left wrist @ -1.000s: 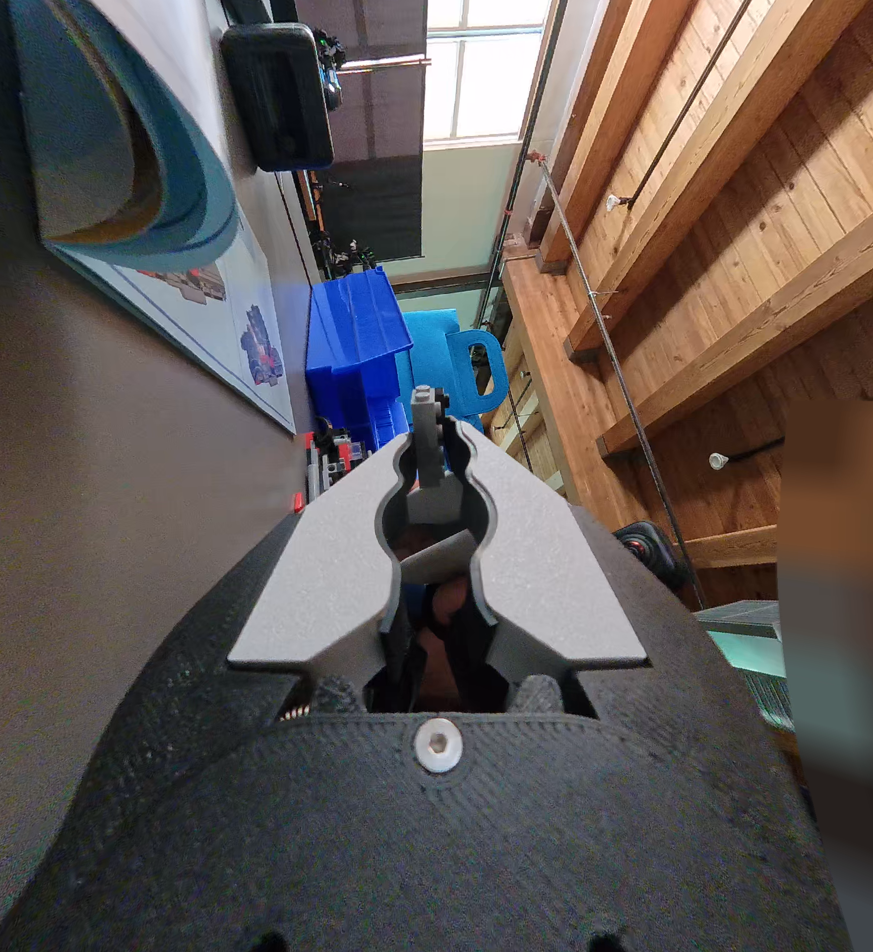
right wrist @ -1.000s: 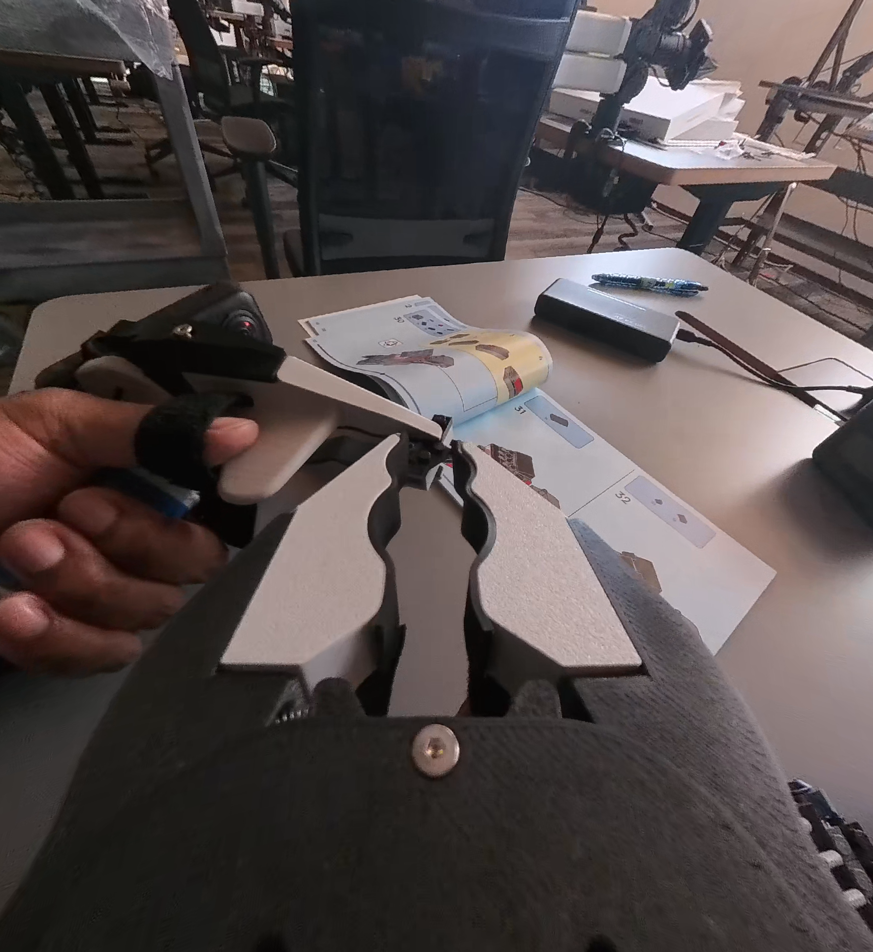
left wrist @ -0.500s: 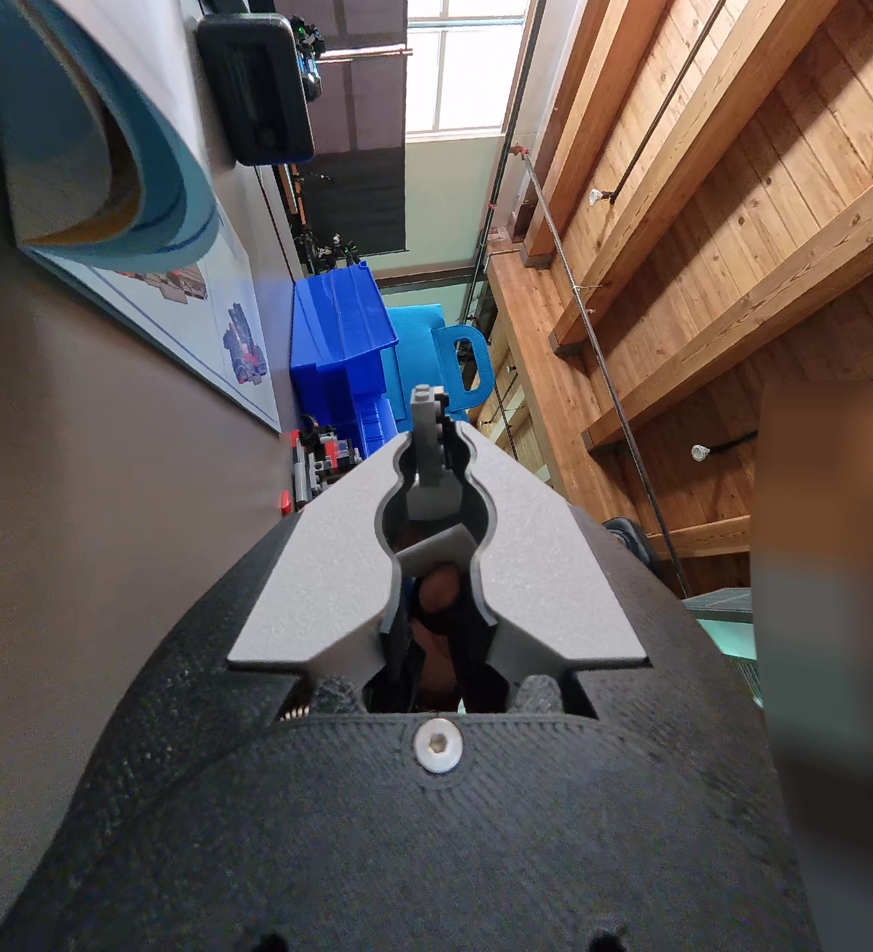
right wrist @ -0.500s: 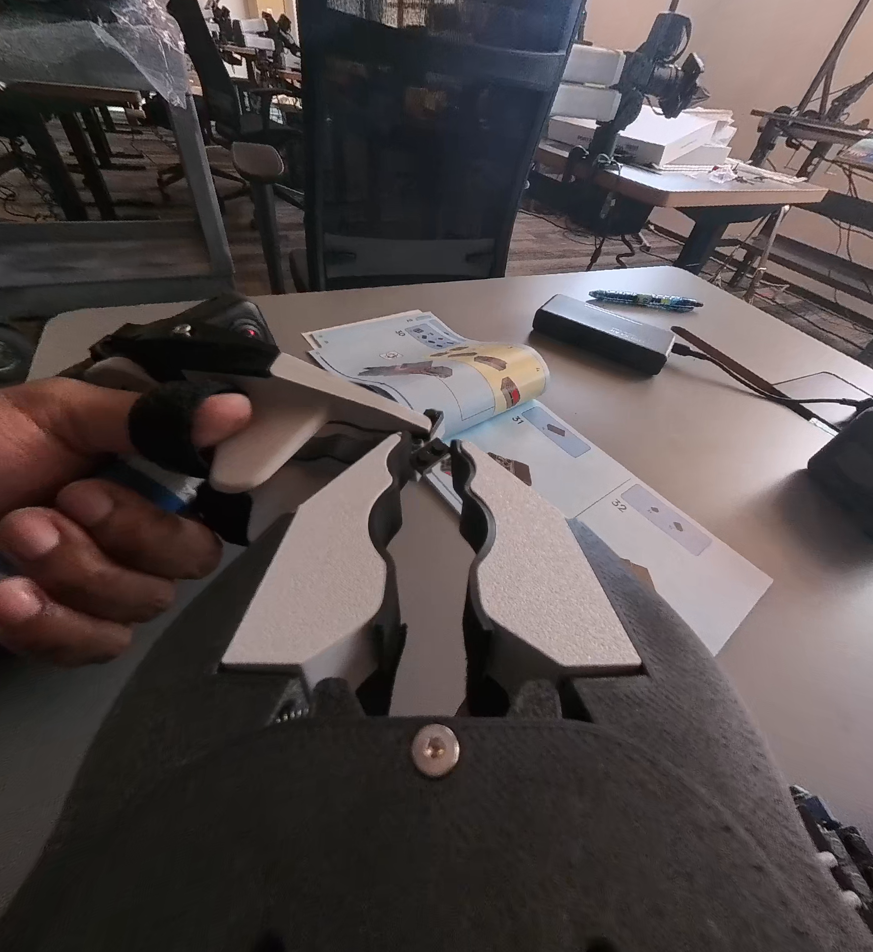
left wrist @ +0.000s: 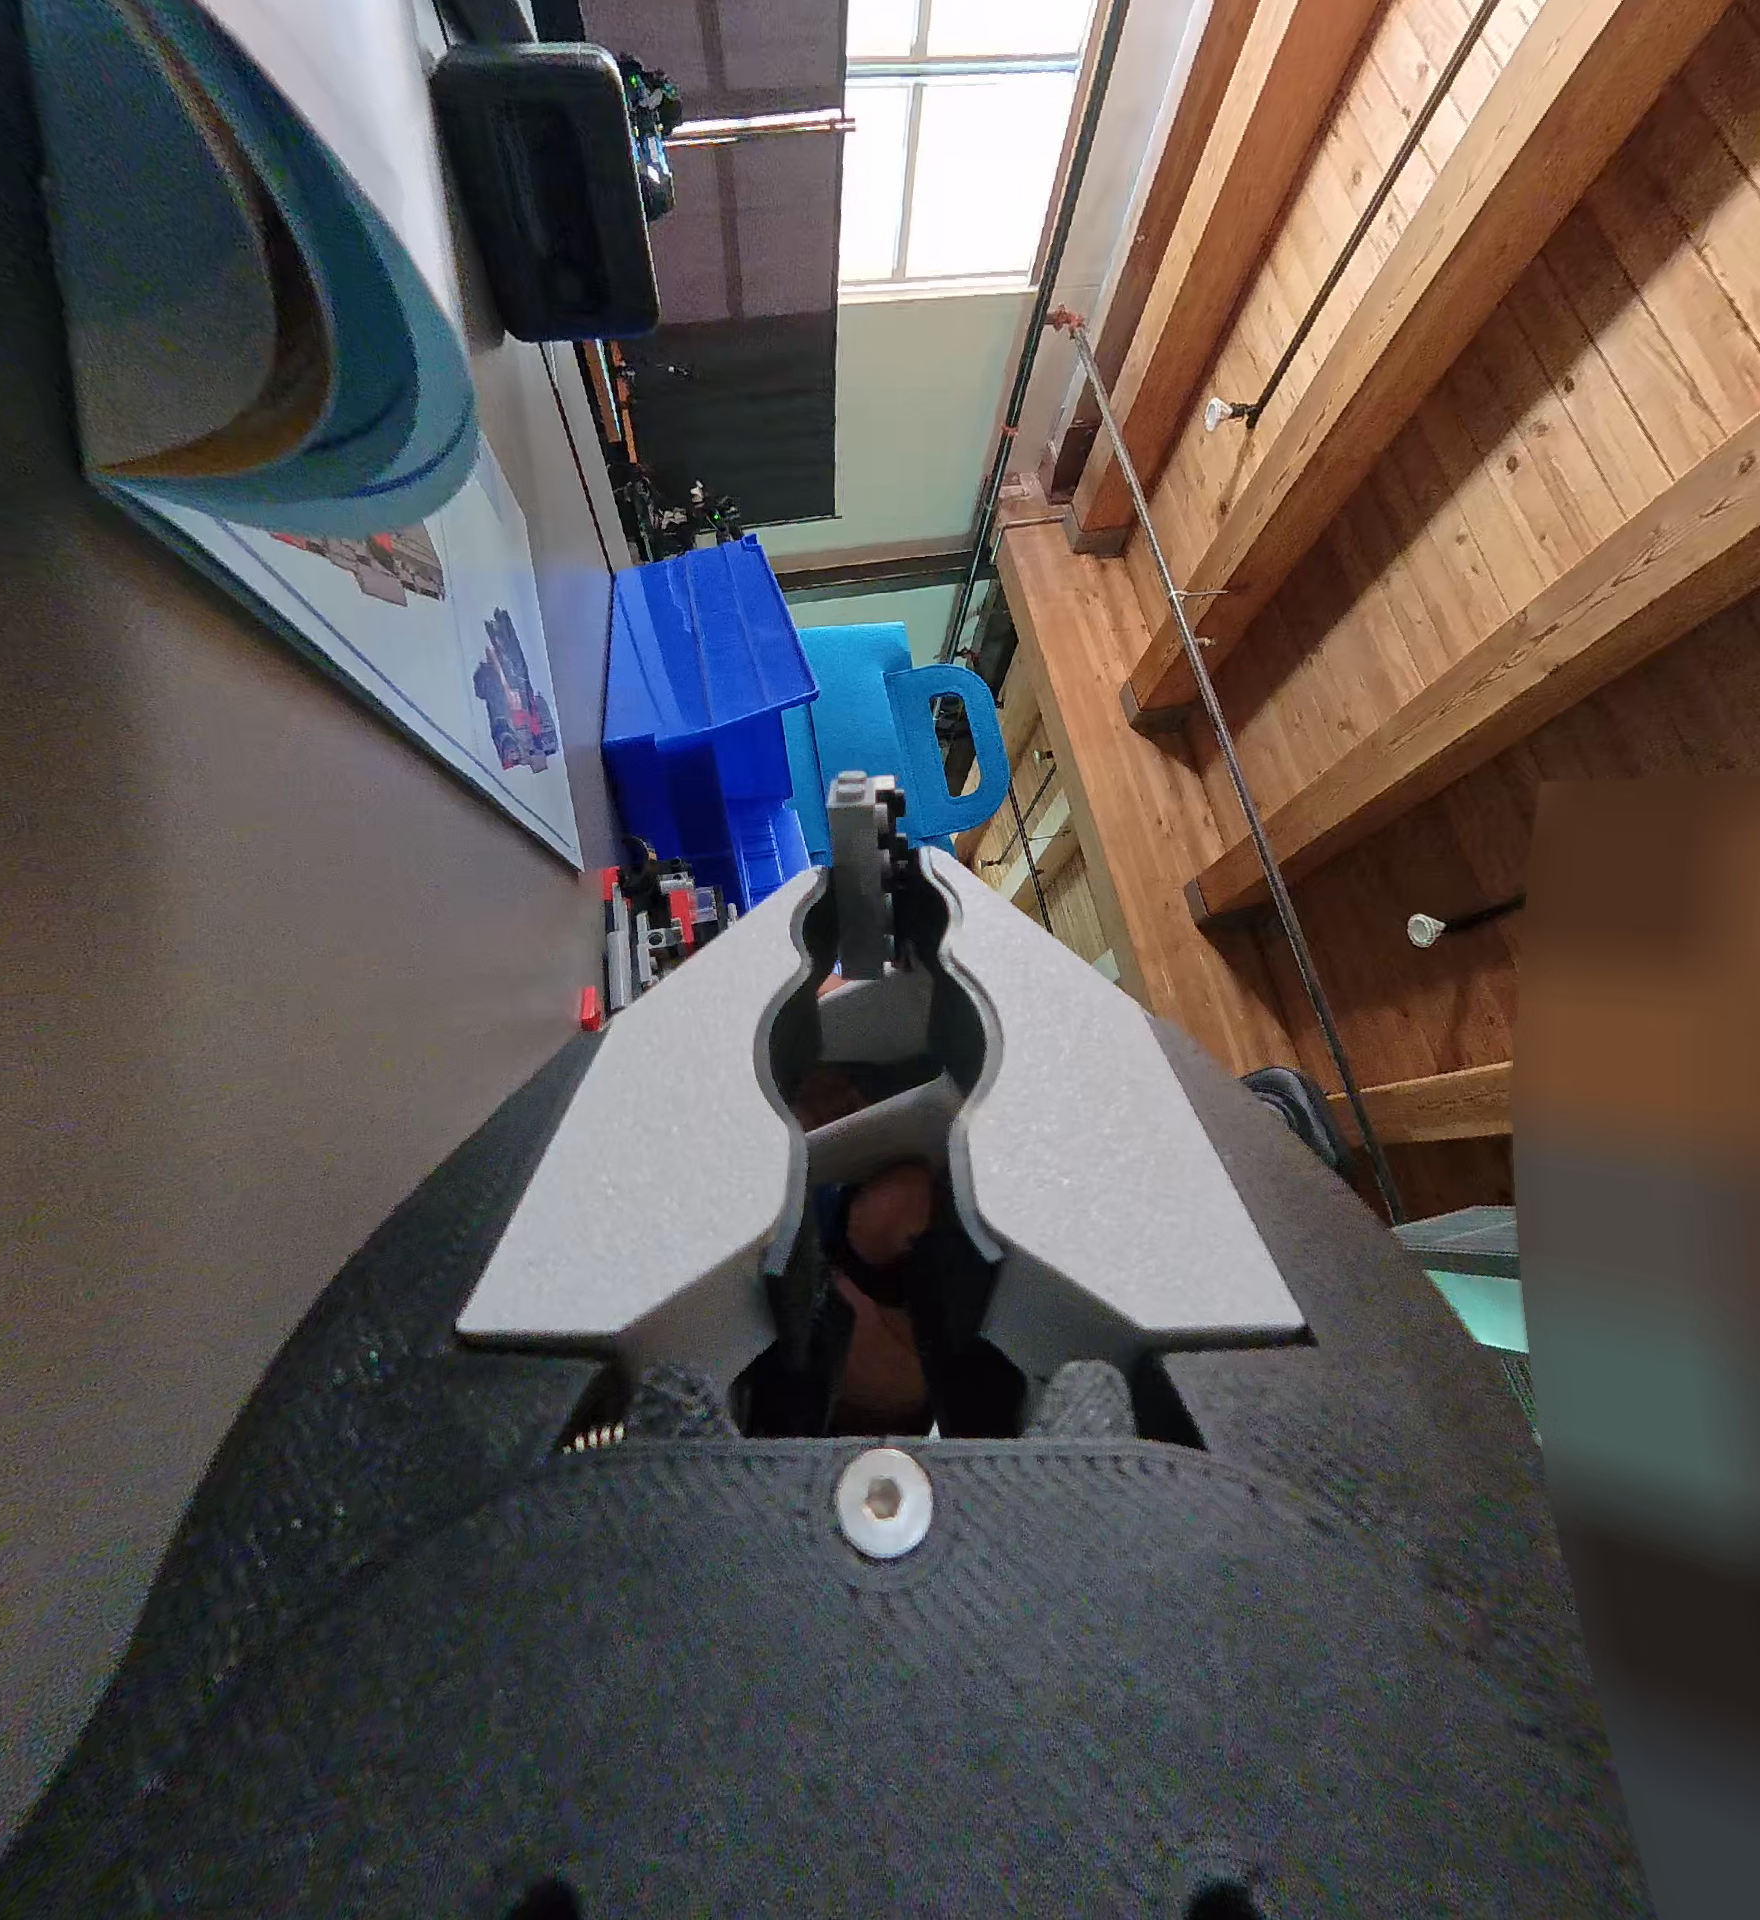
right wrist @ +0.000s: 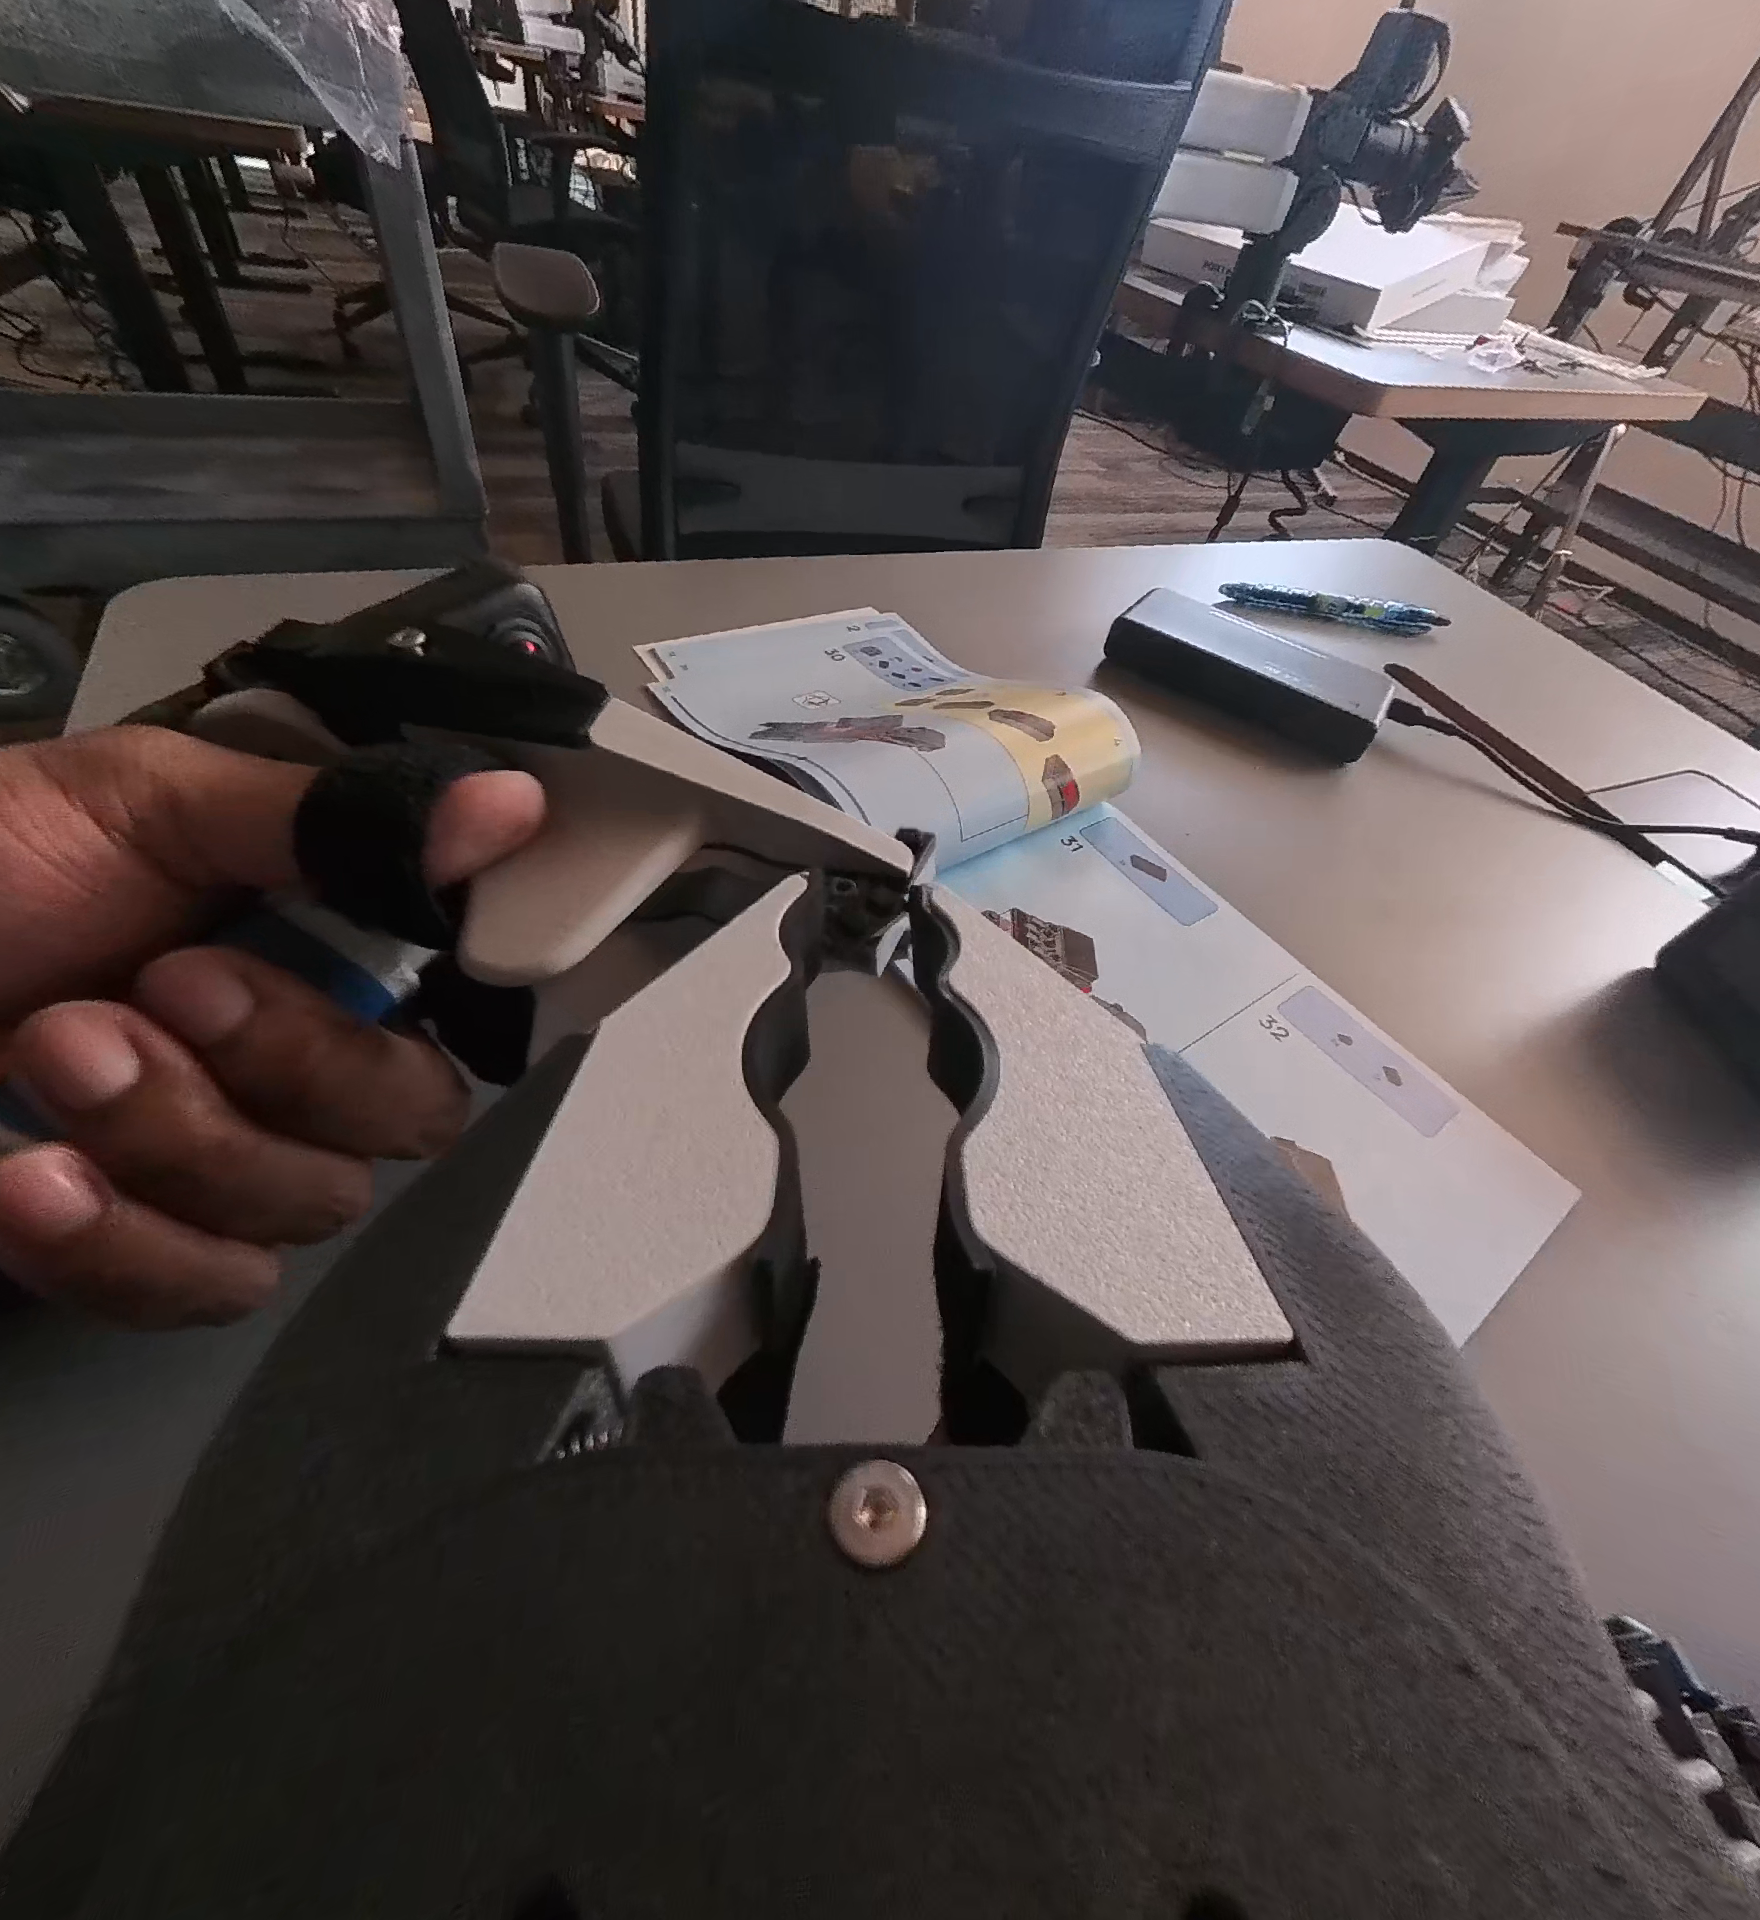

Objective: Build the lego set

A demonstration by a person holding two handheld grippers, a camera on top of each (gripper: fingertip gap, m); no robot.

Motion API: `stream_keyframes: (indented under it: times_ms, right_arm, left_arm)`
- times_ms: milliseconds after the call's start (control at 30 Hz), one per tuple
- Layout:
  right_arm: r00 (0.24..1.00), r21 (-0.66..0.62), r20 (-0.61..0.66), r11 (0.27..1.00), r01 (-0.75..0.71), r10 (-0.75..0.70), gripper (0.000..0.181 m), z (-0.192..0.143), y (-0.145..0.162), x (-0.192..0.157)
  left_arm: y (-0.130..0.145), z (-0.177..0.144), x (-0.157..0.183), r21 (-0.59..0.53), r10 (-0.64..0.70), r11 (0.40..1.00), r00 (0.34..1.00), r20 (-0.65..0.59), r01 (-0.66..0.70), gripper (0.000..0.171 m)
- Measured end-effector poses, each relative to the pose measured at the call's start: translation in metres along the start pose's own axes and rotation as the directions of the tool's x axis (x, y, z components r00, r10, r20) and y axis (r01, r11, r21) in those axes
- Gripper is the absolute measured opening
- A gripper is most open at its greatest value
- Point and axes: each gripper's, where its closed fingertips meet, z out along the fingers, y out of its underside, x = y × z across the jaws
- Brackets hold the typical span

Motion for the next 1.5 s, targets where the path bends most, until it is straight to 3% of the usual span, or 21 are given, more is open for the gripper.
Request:
stream_keyframes:
  times_ms: [333, 633, 1500]
  right_arm:
    - [0.999, -0.003, -0.004, 0.999, 0.05, -0.05, 0.01, -0.0009, -0.0007, -0.0014]
    - [1.0, -0.006, 0.013, 1.0, 0.025, -0.025, 0.012, -0.0005, -0.0005, -0.0029]
    - [0.999, -0.051, -0.018, 0.998, 0.043, -0.044, 0.025, -0.004, 0.0043, -0.008]
  left_arm:
    - [0.0055, -0.0029, 0.0007, -0.091, -0.019, 0.996, 1.0, -0.002, 0.018, 0.014]
    - [0.0059, -0.0034, 0.001, -0.098, -0.03, 0.995, 0.999, -0.011, 0.029, 0.014]
    - [-0.0037, -0.0069, -0.0057, -0.019, -0.08, 0.997, 0.997, 0.018, 0.081, 0.014]
